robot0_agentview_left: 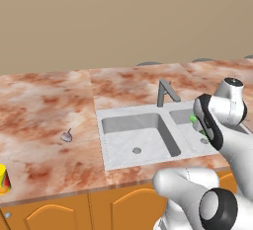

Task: Remove the corn and garlic from the sink. Then move the bowl and cup from the counter to the sink for washing.

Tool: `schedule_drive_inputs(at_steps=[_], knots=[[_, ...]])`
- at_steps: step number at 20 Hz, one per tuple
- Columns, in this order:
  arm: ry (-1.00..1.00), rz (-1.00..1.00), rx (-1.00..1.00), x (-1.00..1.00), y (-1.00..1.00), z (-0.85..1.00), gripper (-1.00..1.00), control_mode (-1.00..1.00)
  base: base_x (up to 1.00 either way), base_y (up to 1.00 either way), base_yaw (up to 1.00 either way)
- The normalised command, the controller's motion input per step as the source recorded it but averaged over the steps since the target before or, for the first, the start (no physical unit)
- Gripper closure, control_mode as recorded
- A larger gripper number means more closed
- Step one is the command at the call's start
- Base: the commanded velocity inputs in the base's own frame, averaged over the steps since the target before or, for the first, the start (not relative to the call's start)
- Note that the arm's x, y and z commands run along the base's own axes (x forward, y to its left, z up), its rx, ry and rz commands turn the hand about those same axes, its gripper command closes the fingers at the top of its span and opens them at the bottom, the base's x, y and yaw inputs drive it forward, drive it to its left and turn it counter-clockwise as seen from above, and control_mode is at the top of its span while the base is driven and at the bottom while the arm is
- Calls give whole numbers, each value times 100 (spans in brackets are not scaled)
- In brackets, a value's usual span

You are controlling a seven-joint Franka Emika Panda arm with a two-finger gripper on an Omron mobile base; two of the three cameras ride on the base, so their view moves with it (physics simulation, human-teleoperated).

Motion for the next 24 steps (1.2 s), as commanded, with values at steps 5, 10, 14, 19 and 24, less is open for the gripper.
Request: schedule_drive_inputs(at_steps=[5,10,14,19,24], knots=[[10,0,0,0,42,10,100,-100,0,0,0],[9,2,0,0,43,10,100,-100,0,0,0],[14,4,0,0,41,6,100,-100,0,0,0],[11,5,0,0,42,1,100,-100,0,0,0],[12,5,0,0,45,1,100,-100,0,0,0]])
